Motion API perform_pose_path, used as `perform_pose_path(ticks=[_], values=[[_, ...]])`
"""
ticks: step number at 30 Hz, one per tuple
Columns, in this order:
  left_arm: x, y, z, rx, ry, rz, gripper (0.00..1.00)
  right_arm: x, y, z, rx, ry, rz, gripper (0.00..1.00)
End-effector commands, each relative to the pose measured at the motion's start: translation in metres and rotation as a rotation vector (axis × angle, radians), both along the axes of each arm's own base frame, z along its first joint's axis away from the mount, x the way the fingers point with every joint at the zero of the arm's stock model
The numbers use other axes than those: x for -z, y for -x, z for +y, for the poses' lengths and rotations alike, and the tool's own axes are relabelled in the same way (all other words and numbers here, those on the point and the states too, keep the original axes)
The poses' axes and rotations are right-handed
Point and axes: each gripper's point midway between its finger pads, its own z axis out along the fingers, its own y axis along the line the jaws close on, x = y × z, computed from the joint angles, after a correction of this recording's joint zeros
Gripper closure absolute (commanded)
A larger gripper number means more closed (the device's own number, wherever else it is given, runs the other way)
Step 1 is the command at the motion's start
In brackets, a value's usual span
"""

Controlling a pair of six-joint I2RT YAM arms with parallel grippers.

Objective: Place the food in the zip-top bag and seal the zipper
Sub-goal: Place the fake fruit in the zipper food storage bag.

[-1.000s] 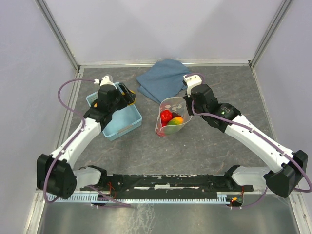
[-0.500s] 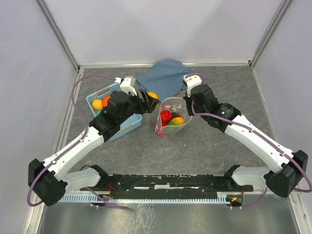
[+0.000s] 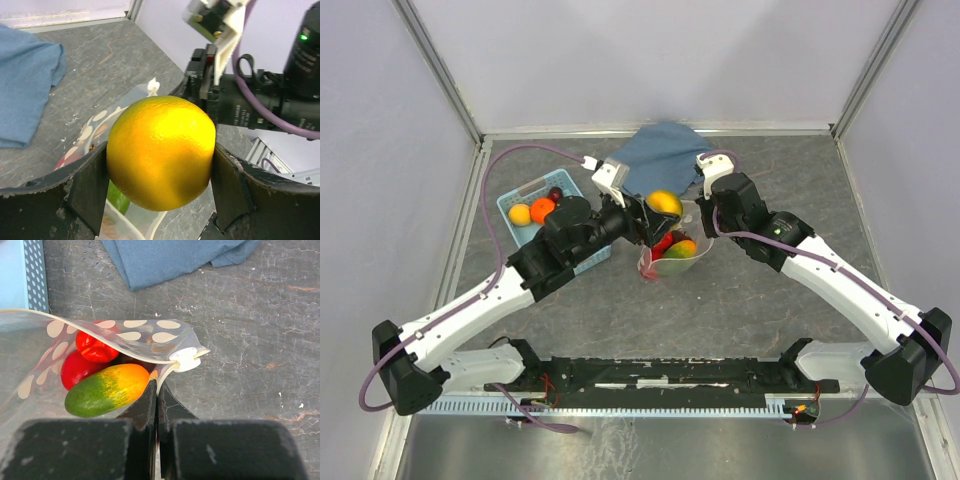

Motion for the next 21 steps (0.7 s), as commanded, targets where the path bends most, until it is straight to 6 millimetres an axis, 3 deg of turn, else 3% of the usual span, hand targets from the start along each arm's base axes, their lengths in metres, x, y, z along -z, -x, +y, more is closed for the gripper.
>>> perform_pose_path(ticks=[1, 8, 21], values=[[-0.023, -0.004, -0.015, 0.017, 0.016, -0.086, 0.42, -0.025, -0.001, 0.003, 0.003, -0.067, -0.046, 0.98], [0.006, -0.018, -0.037, -0.009, -0.019, 0.001, 0.41, -0.026, 0.001, 0.001, 0.008, -0.083, -0.05, 0.98], [0.065, -0.058, -0.046, -0.16, -0.18, 0.113, 0.36, -0.024, 0.003, 0.007, -0.01, -0.111, -0.044, 0.98]])
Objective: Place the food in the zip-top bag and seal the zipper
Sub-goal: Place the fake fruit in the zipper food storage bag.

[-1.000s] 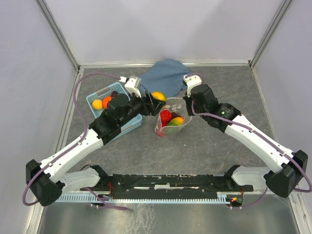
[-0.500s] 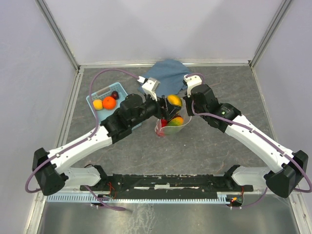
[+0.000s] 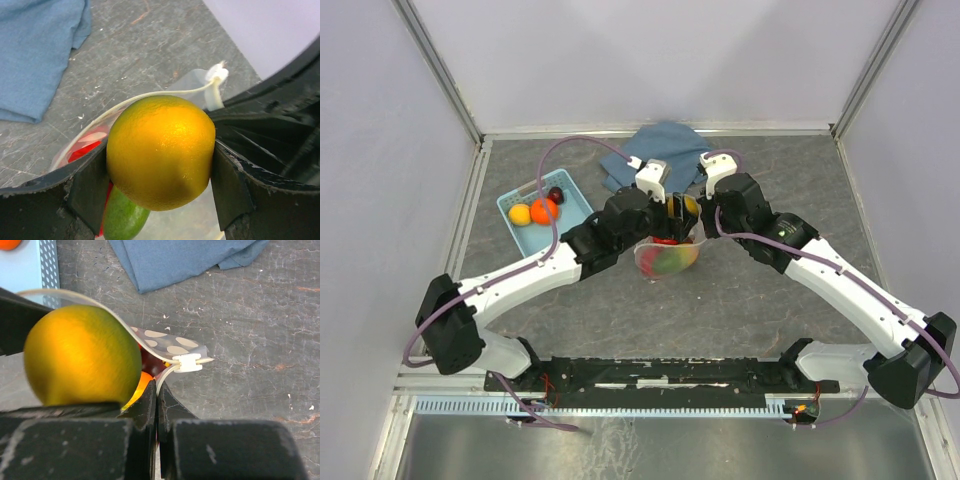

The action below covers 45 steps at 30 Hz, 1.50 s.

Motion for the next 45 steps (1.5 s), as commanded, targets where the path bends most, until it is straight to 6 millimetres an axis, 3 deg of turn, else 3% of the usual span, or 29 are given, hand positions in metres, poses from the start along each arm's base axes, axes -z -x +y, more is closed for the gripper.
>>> perform_pose_path(ticks=[1, 10, 15, 24, 32, 40, 45], values=[[-0.012, -0.015, -0.005, -0.057, 0.006, -0.009, 0.35, -0.017, -0.002, 0.004, -0.001, -0.065, -0.043, 0.98], [-0.001, -0.015, -0.011, -0.038, -0.022, 0.013, 0.18, -0.015, -0.002, 0.004, -0.001, -0.063, -0.042, 0.98], [-0.008, -0.011, -0.009, -0.029, -0.007, 0.005, 0.09, -0.013, -0.003, 0.005, -0.002, -0.061, -0.038, 0.99], [-0.032, 0.004, 0.003, -0.003, 0.015, 0.004, 0.07, -0.01, -0.002, 0.004, 0.003, -0.058, -0.033, 0.98], [-0.053, 0.025, 0.05, -0.07, -0.027, 0.001, 0.07, -0.007, -0.004, 0.005, 0.002, -0.055, -0.029, 0.99], [-0.045, 0.02, 0.109, -0.269, -0.14, 0.007, 0.06, -0.004, -0.003, 0.003, 0.007, -0.046, -0.025, 0.98], [-0.027, 0.008, 0.143, -0.378, -0.152, 0.068, 0.04, -0.001, -0.003, 0.003, 0.003, -0.039, -0.028, 0.98]])
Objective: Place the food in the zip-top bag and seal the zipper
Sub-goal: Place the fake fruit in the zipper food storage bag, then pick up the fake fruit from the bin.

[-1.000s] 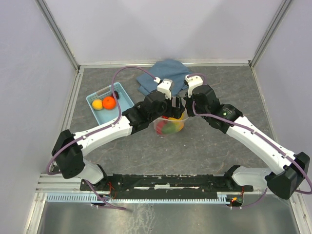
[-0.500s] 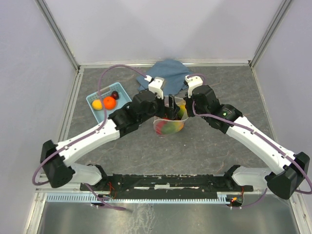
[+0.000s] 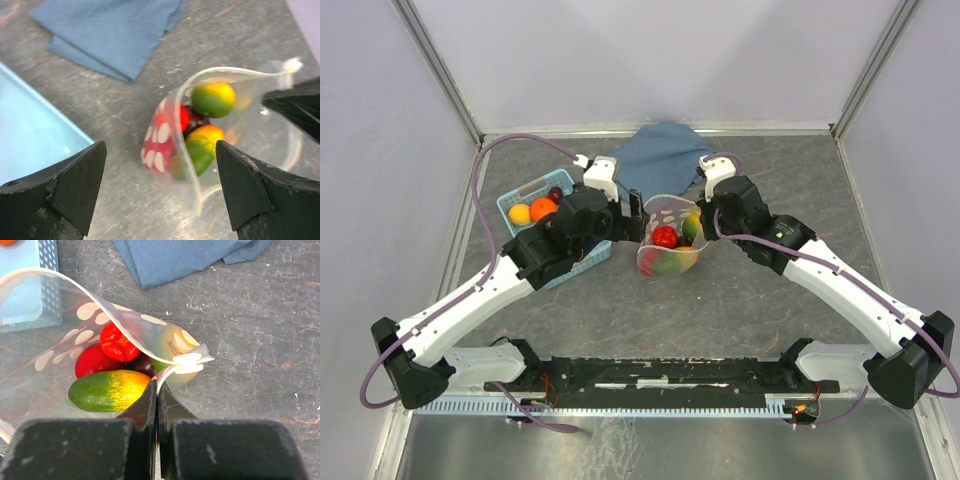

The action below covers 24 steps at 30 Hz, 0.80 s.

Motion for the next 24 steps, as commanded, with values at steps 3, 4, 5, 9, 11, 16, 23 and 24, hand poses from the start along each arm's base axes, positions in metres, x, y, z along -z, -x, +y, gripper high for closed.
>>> perform_pose_path(ticks=[3, 4, 5, 9, 11, 16, 23, 24], values=[[0.019, -0.024, 0.062, -0.222, -0.002, 0.056, 0.04, -0.013, -0.004, 0.002, 0.0, -0.033, -0.048, 0.98], [0.024, -0.028, 0.071, -0.251, -0.007, 0.069, 0.04, -0.014, -0.004, 0.003, -0.003, -0.034, -0.051, 0.98], [0.03, -0.032, 0.079, -0.277, -0.013, 0.08, 0.04, -0.015, -0.004, 0.002, -0.006, -0.035, -0.054, 0.98], [0.049, -0.05, 0.109, -0.38, -0.027, 0.13, 0.04, -0.021, -0.003, 0.0, -0.012, -0.029, -0.077, 0.98], [0.058, -0.059, 0.123, -0.429, -0.034, 0.157, 0.03, -0.024, -0.003, -0.002, -0.013, -0.027, -0.086, 0.98], [0.084, -0.083, 0.153, -0.559, -0.016, 0.21, 0.01, -0.025, -0.001, -0.003, -0.019, -0.028, -0.099, 0.98], [0.118, -0.112, 0.177, -0.712, 0.047, 0.251, 0.01, -0.021, -0.001, -0.002, -0.028, -0.03, -0.102, 0.98], [0.123, -0.115, 0.184, -0.744, 0.046, 0.255, 0.01, -0.021, -0.001, -0.002, -0.031, -0.032, -0.101, 0.98]])
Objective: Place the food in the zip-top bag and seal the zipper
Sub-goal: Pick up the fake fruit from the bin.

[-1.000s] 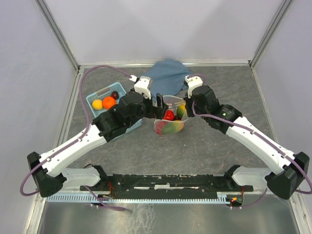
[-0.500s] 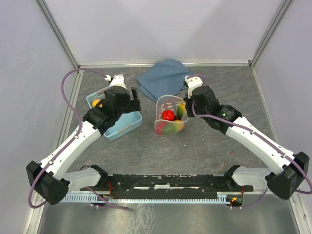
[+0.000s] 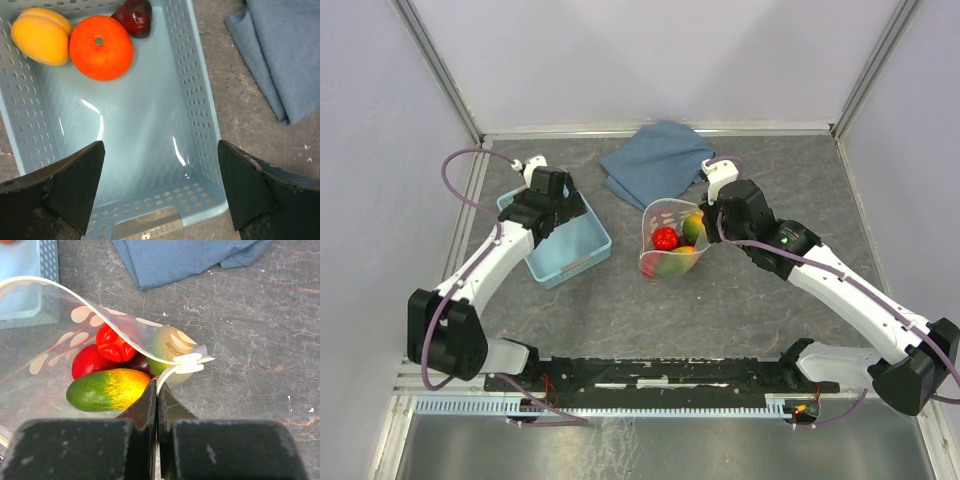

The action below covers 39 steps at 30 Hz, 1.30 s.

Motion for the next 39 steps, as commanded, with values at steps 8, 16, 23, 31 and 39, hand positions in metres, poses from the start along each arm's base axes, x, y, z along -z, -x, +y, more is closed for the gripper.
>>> perform_pose_path(ticks=[8, 16, 23, 31, 39], values=[[0.044, -0.05, 0.056, -0.267, 0.049, -0.015, 0.01, -0.017, -0.002, 0.007, -0.031, -0.058, -0.064, 0.98], [0.072, -0.076, 0.074, -0.298, 0.045, 0.012, 0.01, -0.013, -0.002, 0.008, -0.038, -0.05, -0.058, 0.98], [0.094, -0.096, 0.081, -0.3, 0.012, 0.047, 0.01, -0.01, -0.001, 0.01, -0.053, -0.047, -0.048, 0.99], [0.111, -0.108, 0.084, -0.287, -0.02, 0.087, 0.0, -0.006, -0.001, 0.011, -0.059, -0.039, -0.041, 0.99], [0.116, -0.104, 0.084, -0.266, -0.032, 0.105, 0.03, -0.005, -0.002, 0.012, -0.061, -0.033, -0.038, 0.99]])
